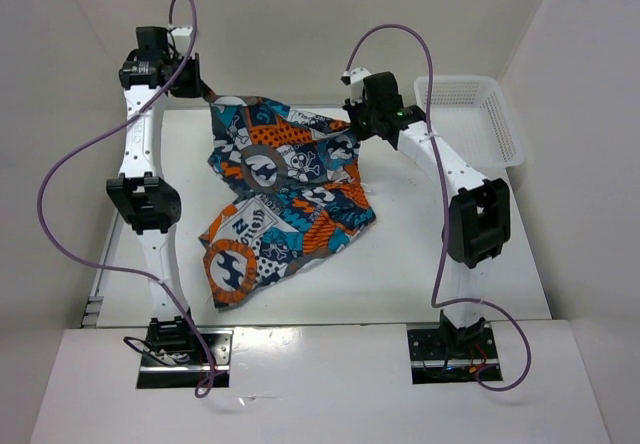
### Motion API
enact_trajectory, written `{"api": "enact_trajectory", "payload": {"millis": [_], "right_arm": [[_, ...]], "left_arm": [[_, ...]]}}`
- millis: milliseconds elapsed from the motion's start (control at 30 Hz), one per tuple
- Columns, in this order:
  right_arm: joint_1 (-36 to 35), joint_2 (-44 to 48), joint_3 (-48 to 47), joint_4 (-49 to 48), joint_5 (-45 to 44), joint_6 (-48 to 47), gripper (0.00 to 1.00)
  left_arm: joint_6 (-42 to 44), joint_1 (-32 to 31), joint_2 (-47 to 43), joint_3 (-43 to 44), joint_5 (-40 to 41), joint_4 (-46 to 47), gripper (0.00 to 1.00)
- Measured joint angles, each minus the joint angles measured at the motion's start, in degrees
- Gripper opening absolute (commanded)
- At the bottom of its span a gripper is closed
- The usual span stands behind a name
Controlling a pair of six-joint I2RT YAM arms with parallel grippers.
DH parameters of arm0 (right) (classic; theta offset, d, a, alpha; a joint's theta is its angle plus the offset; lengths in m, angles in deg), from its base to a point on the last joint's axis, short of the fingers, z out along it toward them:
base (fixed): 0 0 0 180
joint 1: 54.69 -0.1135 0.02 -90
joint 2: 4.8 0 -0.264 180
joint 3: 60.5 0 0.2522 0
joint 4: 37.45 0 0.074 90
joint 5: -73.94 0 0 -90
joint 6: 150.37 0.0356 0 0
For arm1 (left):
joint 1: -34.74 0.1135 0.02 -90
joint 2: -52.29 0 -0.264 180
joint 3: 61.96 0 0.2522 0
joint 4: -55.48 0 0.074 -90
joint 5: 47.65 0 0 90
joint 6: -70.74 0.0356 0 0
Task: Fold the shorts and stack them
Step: Flatten the shorts out, then fold the shorts
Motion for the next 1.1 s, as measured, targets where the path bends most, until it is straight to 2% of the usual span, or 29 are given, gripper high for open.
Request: {"api": "enact_trajectory", "payload": {"millis": [200, 500, 700, 800, 867, 967, 1100], "right_arm": [[0.5, -1.4, 0.0, -2.4, -2.3, -1.4, 0.00], [-0.3, -1.3, 0.4, -7.1, -9.6, -5.9, 0.00], [-0.2, -1.2, -4.9, -9.2, -11.3, -6.6, 0.00], [-0.2, 1.3, -0.3, -11.4, -11.6, -7.9, 0.00], [-0.2, 3.9, 5.9, -12.0, -11.6, -9.0, 0.00], [-0.3, 5.3, 13.7, -12.1, -11.6, -10.5, 0.00], [-0.2, 5.3, 21.0, -12.1, -11.8, -13.2, 0.00]], "left_arm": [[0.0, -0.1, -2.1, 2.1, -1.4, -0.4, 0.00], [0.0, -0.1, -13.7, -3.6, 0.8, -1.8, 0.00], [0.0, -0.6, -12.3, 7.3, 3.4, -4.2, 0.00], [0.0, -1.0, -12.2, 7.9, 2.5, -6.0, 0.00], [0.0, -1.6, -12.7, 4.2, 0.9, -6.9, 0.00], [0.0, -2.8, -15.2, -8.3, -1.6, -8.2, 0.00], [0.0, -5.4, -21.5, -29.9, -2.6, -8.6, 0.00]]}}
